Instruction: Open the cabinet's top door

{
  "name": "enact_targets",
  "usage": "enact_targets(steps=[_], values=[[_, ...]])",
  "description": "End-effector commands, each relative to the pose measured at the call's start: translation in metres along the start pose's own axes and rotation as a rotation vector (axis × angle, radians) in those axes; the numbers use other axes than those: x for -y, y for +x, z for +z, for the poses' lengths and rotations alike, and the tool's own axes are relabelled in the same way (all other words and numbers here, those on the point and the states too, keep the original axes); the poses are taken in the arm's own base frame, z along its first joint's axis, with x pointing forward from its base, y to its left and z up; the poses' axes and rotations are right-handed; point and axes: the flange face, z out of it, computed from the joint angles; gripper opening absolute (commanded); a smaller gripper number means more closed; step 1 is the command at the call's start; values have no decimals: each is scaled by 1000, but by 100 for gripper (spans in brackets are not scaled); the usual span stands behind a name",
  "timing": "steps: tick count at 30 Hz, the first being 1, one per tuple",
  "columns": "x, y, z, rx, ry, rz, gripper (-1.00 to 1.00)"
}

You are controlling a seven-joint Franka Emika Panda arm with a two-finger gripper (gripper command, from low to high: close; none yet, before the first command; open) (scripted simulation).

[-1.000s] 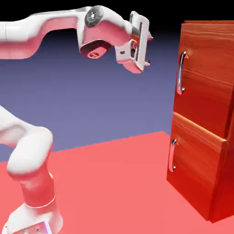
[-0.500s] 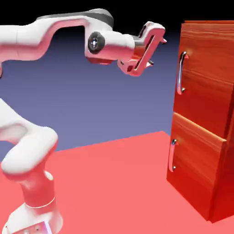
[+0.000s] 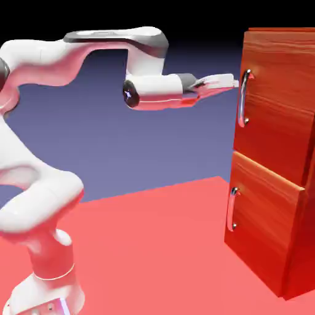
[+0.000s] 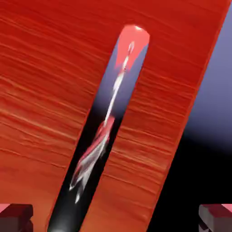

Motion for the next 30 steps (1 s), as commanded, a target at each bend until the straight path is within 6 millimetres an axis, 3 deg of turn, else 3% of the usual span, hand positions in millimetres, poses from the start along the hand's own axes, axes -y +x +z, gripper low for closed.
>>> enact_targets(steps=[1,4,6,11,12,20,30], values=[[3,4,1,13,13,52,100],[13,16,4,54,53,208,100],[13,16,4,54,53,208,100],[16,14,54,54,53,208,100],[16,14,54,54,53,208,-100],[37,0,17,-52,-78,207,-100],[84,-30,-36,-236,-305,204,-100]])
